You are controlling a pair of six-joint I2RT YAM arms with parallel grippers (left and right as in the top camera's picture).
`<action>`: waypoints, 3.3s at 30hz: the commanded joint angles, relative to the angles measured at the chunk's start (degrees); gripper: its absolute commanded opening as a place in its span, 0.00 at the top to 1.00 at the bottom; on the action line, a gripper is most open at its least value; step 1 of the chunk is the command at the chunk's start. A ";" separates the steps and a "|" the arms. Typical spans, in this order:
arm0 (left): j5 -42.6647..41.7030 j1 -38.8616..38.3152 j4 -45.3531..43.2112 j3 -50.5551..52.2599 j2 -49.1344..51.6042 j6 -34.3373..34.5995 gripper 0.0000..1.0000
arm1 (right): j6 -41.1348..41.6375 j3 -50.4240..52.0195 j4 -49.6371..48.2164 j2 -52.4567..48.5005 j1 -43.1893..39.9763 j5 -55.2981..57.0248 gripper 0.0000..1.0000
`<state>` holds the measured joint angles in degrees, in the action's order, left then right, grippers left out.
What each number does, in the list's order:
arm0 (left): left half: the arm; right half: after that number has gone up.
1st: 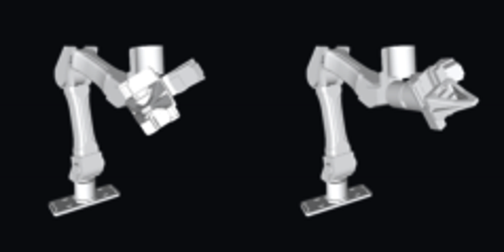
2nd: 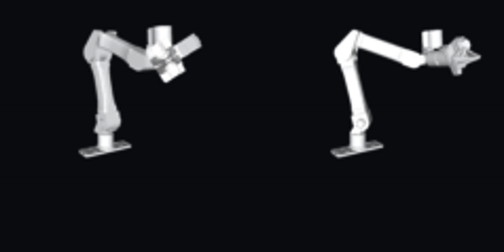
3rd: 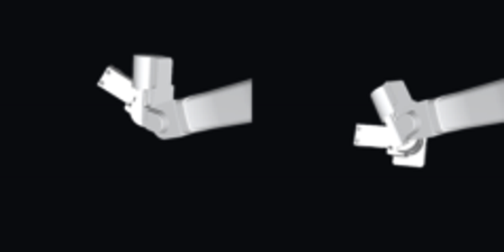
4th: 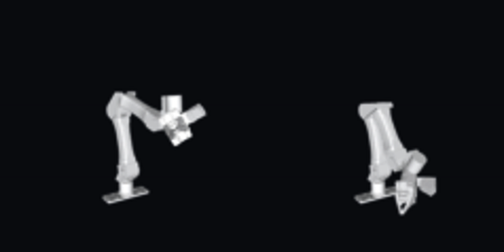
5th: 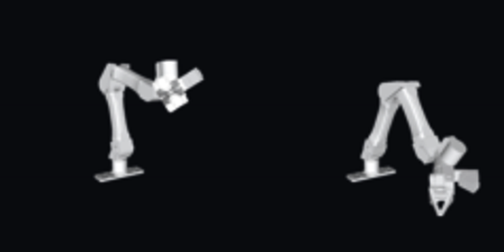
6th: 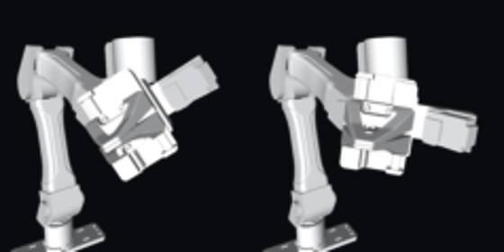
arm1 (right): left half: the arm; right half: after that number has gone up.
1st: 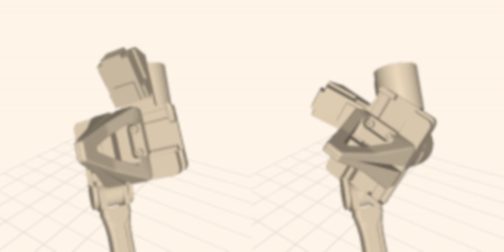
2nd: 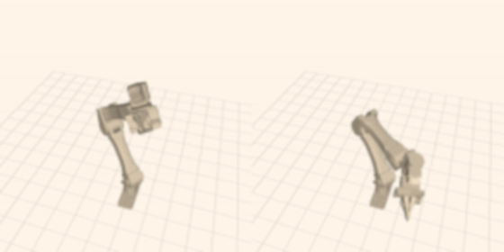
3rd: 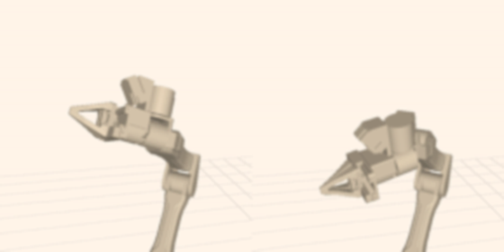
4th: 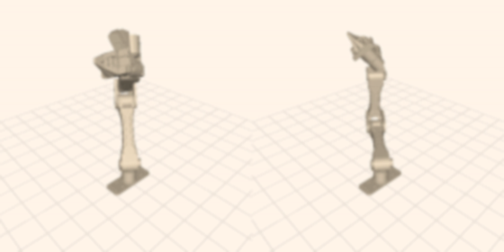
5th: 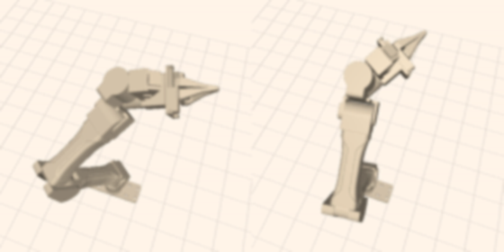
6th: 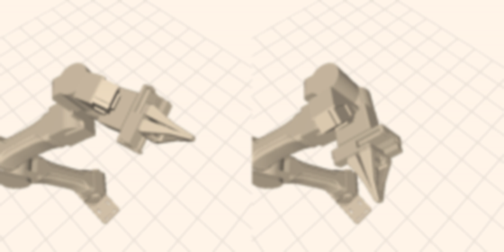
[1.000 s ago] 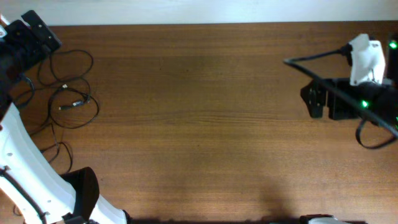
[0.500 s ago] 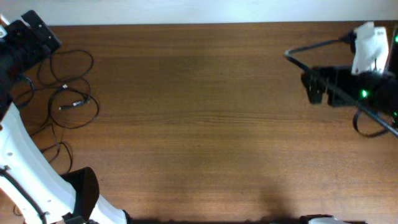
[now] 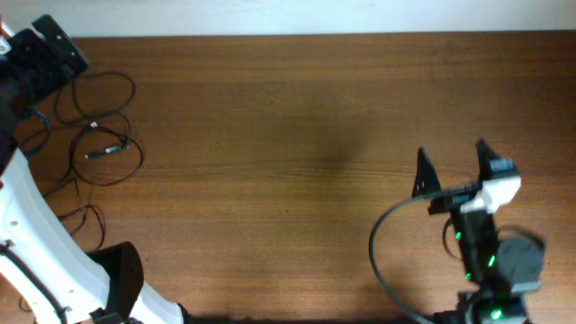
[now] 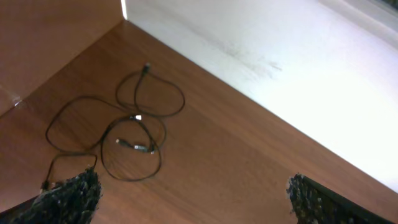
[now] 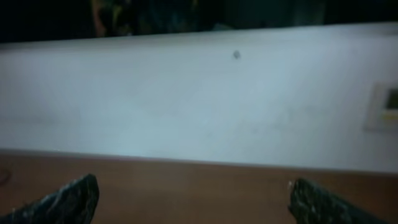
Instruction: Untangle cables
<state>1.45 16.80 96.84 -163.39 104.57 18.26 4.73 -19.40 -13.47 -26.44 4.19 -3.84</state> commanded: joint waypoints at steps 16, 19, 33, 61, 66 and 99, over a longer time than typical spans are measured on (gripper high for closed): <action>-0.24 0.13 -0.13 -0.11 -0.09 0.37 0.01 | 9.27 19.08 18.03 23.82 0.26 5.42 0.01; -0.24 0.13 -0.13 -0.11 -0.09 0.37 0.00 | 9.27 19.08 18.03 23.82 0.26 5.42 0.01; 0.90 0.07 -0.48 3.76 -1.70 0.35 0.01 | 9.27 19.08 18.03 23.82 0.26 5.42 0.01; -1.20 -17.29 -95.58 162.88 -99.73 -25.70 0.01 | 9.27 19.08 18.03 23.82 0.26 5.42 0.01; -1.25 -17.33 -92.02 162.86 -104.21 -25.66 0.01 | 9.27 19.08 18.03 23.82 0.26 5.42 0.01; -1.25 -17.33 -92.02 162.86 -104.17 -25.66 0.01 | 9.27 19.08 18.03 23.82 0.26 5.42 0.01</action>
<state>-0.38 -0.27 4.40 -0.67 0.89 -6.48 13.58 -0.62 4.23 -2.90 4.19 1.08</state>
